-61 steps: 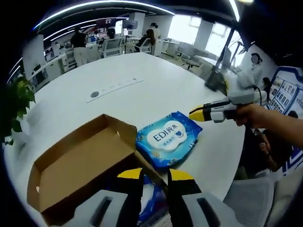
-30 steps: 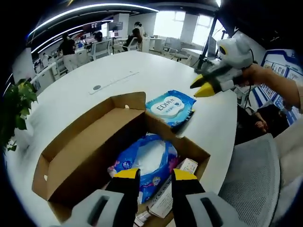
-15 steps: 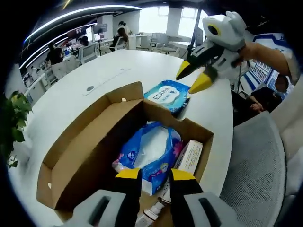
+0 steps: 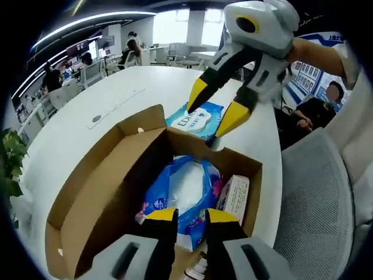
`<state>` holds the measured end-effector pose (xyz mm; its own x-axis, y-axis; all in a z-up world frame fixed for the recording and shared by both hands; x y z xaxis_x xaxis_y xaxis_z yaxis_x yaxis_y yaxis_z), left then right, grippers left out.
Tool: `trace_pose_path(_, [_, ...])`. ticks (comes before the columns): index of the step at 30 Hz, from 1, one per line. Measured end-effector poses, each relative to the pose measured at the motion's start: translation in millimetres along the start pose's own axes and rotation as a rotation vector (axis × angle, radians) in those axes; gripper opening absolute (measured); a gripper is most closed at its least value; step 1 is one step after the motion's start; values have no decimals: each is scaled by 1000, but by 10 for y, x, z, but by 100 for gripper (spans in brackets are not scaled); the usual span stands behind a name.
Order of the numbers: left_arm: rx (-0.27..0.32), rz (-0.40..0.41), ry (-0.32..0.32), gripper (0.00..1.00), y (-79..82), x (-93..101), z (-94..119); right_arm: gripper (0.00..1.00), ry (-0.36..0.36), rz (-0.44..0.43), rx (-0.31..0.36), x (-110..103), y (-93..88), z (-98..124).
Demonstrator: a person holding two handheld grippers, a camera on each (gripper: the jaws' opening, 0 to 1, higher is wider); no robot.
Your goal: Operate the shoe box by opening the lid, removing the specified soft item, and placing it in the target area until the item is outside and the box remains undamaged.
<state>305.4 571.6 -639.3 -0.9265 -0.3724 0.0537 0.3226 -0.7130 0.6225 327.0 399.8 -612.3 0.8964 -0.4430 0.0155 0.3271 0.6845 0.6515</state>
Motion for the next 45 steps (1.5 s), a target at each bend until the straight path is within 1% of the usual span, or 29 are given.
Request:
trace_pose_path(5, [-11, -22, -40, 17, 27, -3, -51, 30, 21, 12, -11, -6, 27, -110])
trace_pose_path(8, [-31, -39, -56, 15, 24, -9, -85, 30, 28, 16, -19, 1, 39, -181])
trace_pose_path(10, [-49, -49, -81, 13, 12, -9, -115, 29, 35, 18, -24, -1, 46, -235])
trace_pose_path(16, [-86, -95, -120, 11, 7, -5, -204, 27, 53, 25, -44, -8, 56, -402])
trace_pose_path(19, [-102, -130, -134, 11, 8, 7, -246, 25, 63, 25, -45, -26, 71, -490])
trace_pose_path(21, [-107, -158, -145, 8, 15, 15, -264, 23, 68, 21, -44, -32, 80, -547])
trace_pose_path(25, [-124, -182, -152, 2, 10, 10, -287, 20, 76, 16, -54, -48, 81, -640])
trace_pose_path(29, [-128, -186, -152, 0, -3, 5, -289, 16, 75, 17, -67, -58, 73, -701])
trace_pose_path(32, [-124, -167, -149, 0, -7, -5, -257, 8, 59, 19, -77, -42, 62, -735])
trace_pose_path(33, [-122, -164, -148, 0, -8, -6, -247, 3, 53, 17, -79, -41, 59, -733])
trace_pose_path(34, [-118, -162, -144, 0, -5, -2, -232, 1, 48, 18, -81, -38, 59, -730])
trace_pose_path(38, [-110, -156, -129, 0, -7, -12, -199, 0, 55, 8, -80, -55, 72, -716])
trace_pose_path(45, [-108, -151, -110, 0, -9, 4, -121, 0, 61, 32, -78, -96, 96, -674])
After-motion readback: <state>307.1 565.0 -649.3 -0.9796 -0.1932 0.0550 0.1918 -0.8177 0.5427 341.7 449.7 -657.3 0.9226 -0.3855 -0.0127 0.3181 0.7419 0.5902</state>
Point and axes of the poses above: the point that each gripper's makers call its tool centre point, and the gripper's own axes: z roughly backward along the fingers, x roughly to its right, y roughly out of its top, the point moved 9 cm from there along z, roughly backward along the fingers, and after that the axes turned 4 degrees about -z, right-handed, at the moved point
